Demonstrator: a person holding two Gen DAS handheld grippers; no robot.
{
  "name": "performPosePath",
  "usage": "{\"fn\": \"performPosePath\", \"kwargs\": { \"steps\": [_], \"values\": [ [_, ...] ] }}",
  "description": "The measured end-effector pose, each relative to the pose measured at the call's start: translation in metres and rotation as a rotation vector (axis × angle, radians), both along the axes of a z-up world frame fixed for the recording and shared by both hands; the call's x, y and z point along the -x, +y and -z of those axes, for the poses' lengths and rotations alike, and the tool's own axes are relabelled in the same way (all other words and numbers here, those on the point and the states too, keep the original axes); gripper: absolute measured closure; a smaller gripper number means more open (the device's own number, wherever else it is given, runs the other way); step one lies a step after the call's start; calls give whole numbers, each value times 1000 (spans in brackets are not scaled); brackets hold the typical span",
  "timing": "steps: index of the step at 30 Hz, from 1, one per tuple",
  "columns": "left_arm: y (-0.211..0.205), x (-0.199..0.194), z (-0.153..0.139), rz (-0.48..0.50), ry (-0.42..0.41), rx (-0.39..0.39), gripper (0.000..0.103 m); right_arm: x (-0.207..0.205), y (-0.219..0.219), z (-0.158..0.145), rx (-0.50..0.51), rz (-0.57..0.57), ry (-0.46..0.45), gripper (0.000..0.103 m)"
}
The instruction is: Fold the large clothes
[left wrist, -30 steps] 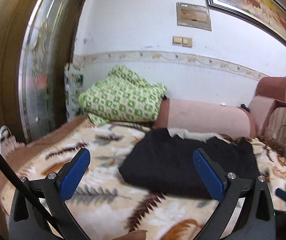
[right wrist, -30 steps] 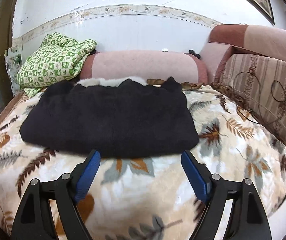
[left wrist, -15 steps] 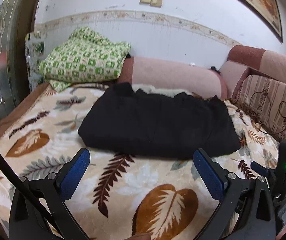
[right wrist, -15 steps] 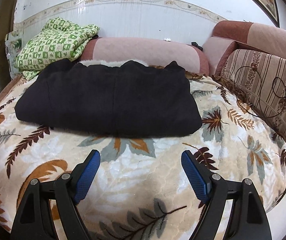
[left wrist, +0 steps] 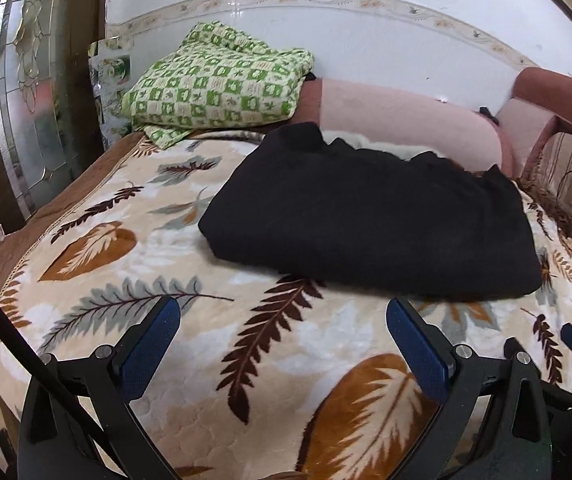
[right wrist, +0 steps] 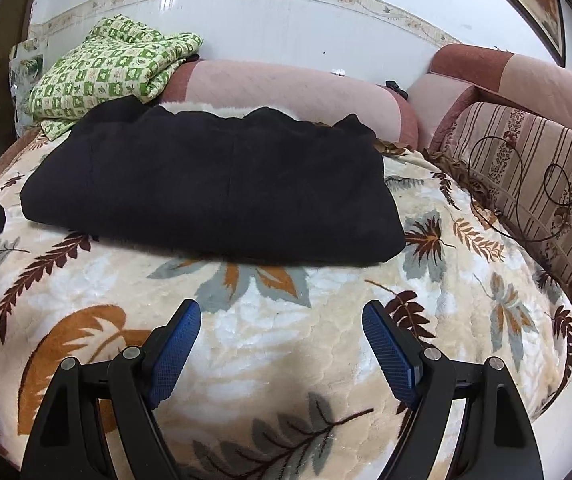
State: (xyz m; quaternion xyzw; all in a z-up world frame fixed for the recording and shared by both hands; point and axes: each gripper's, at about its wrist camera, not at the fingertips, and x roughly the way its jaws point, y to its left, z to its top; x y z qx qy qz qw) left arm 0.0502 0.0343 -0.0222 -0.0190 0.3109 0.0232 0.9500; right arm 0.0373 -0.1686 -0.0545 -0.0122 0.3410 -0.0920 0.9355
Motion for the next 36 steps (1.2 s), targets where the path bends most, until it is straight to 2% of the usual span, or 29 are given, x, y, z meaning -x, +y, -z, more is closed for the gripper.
{"fn": "performPosePath", "kwargs": {
  "steps": [5,11,19,29,36],
  "values": [
    [4,-5,3,-16,39,2,0,0,-1,0,-11,6,-5,17],
    [4,-10,9,-33,79,-32,0,-2,1,3,-8,9,5,17],
    [-2,-11,15,-23,93,-61,0,-3,1,3,-18,11,8,17],
    [-1,-16,23,1,140,-19,1,-2,4,3,-9,-2,6,17],
    [0,-17,25,-18,142,-25,1,-3,4,3,-10,-5,4,17]
  ]
}}
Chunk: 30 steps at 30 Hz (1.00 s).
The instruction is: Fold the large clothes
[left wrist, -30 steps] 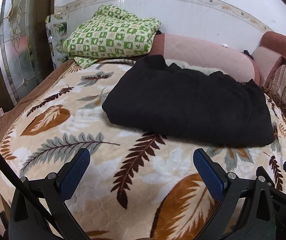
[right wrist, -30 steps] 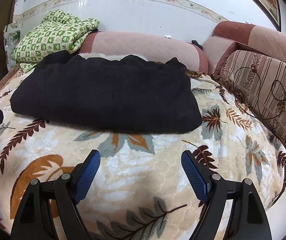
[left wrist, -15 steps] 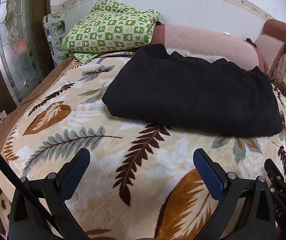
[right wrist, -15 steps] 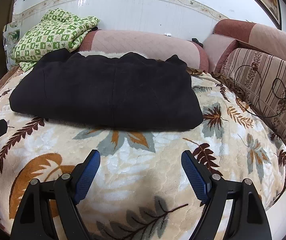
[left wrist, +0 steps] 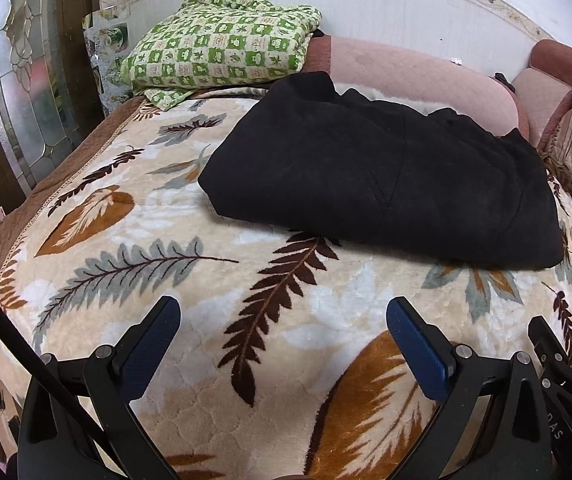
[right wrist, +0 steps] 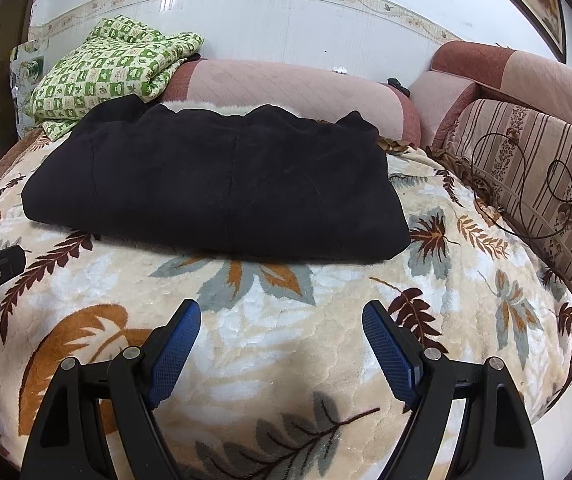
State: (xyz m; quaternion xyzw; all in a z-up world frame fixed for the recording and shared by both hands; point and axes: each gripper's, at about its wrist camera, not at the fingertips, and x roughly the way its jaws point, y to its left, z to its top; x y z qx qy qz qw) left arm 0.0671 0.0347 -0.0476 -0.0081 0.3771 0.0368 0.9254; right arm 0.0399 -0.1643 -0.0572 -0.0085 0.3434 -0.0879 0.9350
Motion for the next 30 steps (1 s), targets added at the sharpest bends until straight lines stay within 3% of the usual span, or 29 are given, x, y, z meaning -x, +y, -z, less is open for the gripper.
{"fn": "performPosePath", "kwargs": {
  "steps": [30],
  "values": [
    [-4,-2,8,30,42,-10,1,3,1,-2,-1,-2,-16,16]
  ]
}}
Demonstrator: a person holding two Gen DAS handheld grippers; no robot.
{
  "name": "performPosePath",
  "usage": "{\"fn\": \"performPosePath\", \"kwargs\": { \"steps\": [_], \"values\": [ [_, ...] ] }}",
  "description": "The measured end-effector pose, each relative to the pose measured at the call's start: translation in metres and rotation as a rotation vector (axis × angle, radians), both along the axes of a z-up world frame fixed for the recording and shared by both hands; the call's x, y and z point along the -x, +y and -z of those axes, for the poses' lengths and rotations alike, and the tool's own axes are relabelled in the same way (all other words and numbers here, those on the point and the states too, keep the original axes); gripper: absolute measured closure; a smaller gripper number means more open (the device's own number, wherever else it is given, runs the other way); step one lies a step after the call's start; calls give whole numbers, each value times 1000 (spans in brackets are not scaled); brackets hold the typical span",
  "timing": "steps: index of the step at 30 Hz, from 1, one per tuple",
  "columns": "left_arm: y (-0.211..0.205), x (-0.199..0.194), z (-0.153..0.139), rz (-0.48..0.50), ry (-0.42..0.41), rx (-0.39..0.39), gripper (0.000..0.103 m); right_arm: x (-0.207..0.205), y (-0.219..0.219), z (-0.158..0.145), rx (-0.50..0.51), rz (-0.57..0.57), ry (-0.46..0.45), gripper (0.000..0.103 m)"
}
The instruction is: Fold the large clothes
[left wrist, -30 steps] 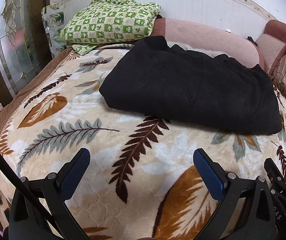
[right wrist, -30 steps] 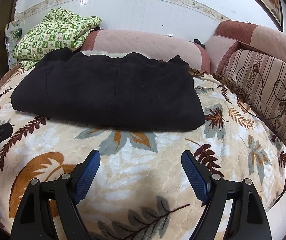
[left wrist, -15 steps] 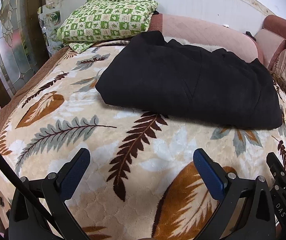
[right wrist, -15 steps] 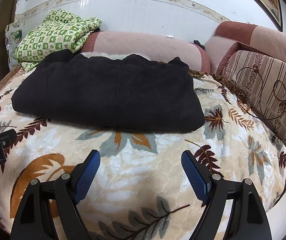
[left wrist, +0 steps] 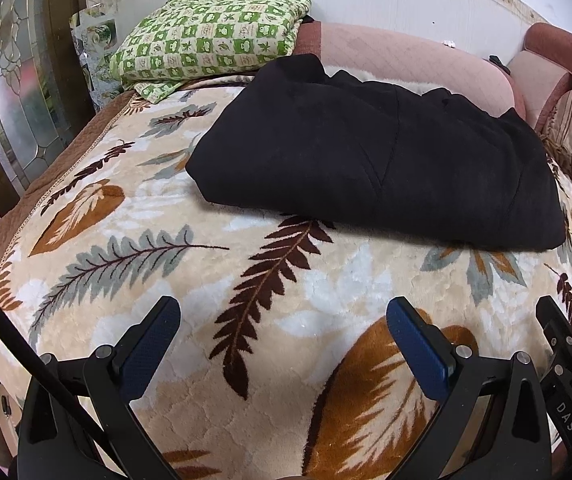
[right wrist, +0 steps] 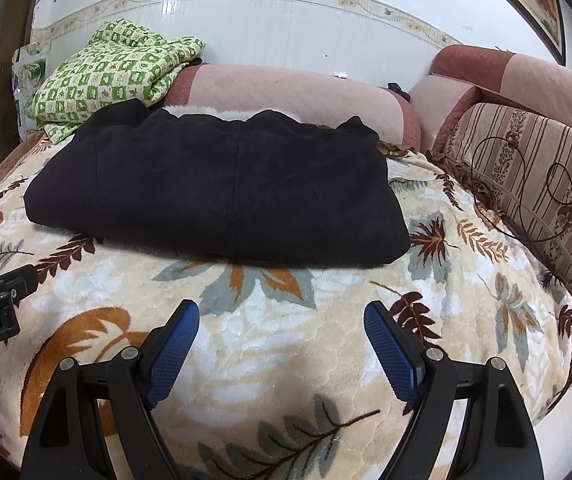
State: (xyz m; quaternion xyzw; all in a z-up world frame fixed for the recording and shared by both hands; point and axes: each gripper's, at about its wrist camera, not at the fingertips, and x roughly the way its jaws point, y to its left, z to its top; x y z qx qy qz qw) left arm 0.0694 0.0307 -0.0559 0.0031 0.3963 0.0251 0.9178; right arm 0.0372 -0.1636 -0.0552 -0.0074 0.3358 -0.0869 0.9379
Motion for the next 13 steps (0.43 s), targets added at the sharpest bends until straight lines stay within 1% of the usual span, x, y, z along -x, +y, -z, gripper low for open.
{"fn": "performPosePath", "kwargs": {
  "steps": [6,13],
  "values": [
    [-2,1,1,11,2,-3,1,-1,-1,0,-2,2,1,16],
    [-7,4,-1,32,-22,-21,1,-3,-3,3,3,9,8,16]
  ]
}}
